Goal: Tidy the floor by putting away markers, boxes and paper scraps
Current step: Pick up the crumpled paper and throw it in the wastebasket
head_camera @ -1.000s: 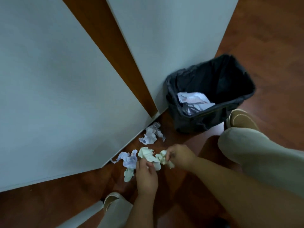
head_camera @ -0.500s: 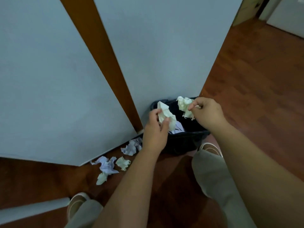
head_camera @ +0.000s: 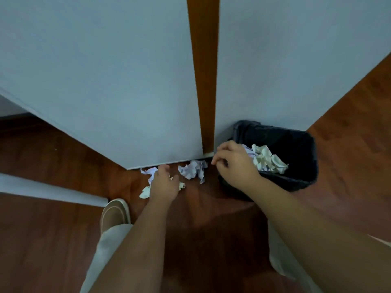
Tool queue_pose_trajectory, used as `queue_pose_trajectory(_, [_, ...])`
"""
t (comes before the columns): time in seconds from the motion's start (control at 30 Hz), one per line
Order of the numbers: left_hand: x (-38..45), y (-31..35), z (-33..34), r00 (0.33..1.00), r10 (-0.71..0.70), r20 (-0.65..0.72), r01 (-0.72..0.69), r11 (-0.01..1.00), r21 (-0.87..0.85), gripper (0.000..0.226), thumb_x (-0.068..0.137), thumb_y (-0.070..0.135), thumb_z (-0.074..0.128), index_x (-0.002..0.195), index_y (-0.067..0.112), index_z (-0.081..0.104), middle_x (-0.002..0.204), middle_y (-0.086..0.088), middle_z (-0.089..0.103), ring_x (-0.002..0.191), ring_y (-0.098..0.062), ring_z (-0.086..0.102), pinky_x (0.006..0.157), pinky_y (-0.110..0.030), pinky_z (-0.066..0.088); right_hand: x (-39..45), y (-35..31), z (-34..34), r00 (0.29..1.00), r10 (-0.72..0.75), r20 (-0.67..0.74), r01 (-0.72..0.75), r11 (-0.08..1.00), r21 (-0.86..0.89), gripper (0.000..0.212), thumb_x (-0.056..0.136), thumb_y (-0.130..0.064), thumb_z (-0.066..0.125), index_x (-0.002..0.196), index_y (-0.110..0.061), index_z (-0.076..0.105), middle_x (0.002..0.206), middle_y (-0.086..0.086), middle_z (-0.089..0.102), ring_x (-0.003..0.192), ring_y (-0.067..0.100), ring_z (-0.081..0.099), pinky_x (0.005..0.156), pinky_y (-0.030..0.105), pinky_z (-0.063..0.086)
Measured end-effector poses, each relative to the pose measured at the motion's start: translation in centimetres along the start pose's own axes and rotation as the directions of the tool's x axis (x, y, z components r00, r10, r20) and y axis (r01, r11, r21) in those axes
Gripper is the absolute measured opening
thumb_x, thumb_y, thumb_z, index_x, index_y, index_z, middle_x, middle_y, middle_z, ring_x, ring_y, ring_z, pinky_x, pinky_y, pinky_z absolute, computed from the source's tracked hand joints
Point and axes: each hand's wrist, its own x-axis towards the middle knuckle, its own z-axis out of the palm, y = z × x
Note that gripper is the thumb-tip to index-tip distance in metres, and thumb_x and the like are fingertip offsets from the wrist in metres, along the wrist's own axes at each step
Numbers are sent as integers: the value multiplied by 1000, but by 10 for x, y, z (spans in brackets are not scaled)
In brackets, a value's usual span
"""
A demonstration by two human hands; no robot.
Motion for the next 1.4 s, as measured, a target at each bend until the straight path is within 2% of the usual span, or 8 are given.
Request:
queue_pose_trajectory(0.27, [10, -91, 13, 993, -37, 113, -6, 931, 364, 43, 90, 37, 46, 127, 17, 58, 126, -15, 58, 118, -35, 54, 99, -38, 39, 47, 14, 128, 926, 38, 375, -25, 999, -39, 25, 89, -11, 56, 110, -15, 69, 126, 8, 51, 119, 26, 50, 100, 34, 44])
queue_pose_trajectory(0.47, [45, -110, 56, 952, 94, 291, -231, 845, 482, 38, 90, 24, 50, 126, 30, 63, 158, -6, 27, 143, -32, 27, 111, -47, 33, 89, 35, 182, 751, 121, 649, 102, 950, -296, 75, 88, -15, 56, 151, -36, 23, 162, -2, -4, 145, 39, 14, 115, 45, 28])
queue_pose_trajectory(0.67, [58, -112, 85, 890, 96, 445, -397, 642, 656, 40, 93, 27, 50, 132, 30, 58, 165, -5, 2, 149, -33, 6, 119, -53, 12, 104, 55, 233, 661, 69, 747, 336, 863, -377, 59, 97, -45, 38, 152, -30, 23, 163, 10, 10, 145, 39, 17, 115, 47, 20])
queue_pose_trajectory(0.8, [75, -116, 98, 881, -6, 473, -376, 599, 707, 48, 93, 25, 47, 141, 29, 49, 164, -8, -7, 150, -36, -3, 119, -52, 4, 107, 62, 239, 748, 87, 658, 304, 837, -455, 55, 98, -29, 40, 151, -31, 24, 163, 8, 5, 145, 37, 13, 116, 47, 15])
queue_pose_trajectory(0.93, [87, -128, 110, 859, -73, 506, -359, 619, 698, 52, 94, 25, 48, 144, 34, 42, 165, -5, -6, 149, -35, 1, 119, -54, 8, 107, 79, 244, 798, 155, 582, 205, 838, -505, 52, 98, -36, 41, 147, -45, 24, 148, 8, 36, 133, 36, 31, 107, 49, 25])
queue_pose_trajectory(1.07, [79, -137, 111, 848, -99, 520, -293, 730, 618, 60, 90, 8, 49, 148, 12, 34, 161, -7, 12, 141, -37, 23, 115, -48, 30, 84, 98, 250, 732, 269, 626, 118, 855, -505, 37, 98, -28, 45, 134, -32, 49, 136, 15, 41, 125, 38, 44, 99, 44, 36])
queue_pose_trajectory(1.17, [66, -142, 104, 870, 41, 492, -301, 835, 461, 59, 90, 7, 49, 147, 16, 41, 155, -8, 28, 138, -34, 33, 112, -44, 35, 54, 102, 253, 668, 327, 668, -7, 901, -434, 47, 95, -31, 51, 141, -25, 44, 147, 14, 38, 133, 35, 40, 105, 43, 34])
queue_pose_trajectory(1.4, [34, -133, 73, 979, 198, 43, -201, 976, 83, 19, 82, 10, 72, 100, 13, 76, 104, -6, 68, 97, -23, 65, 84, -20, 43, 18, 53, 207, 892, 360, 275, -387, 921, 50, 41, 84, -10, 62, 123, -22, 60, 122, 5, 53, 113, 27, 55, 92, 31, 46])
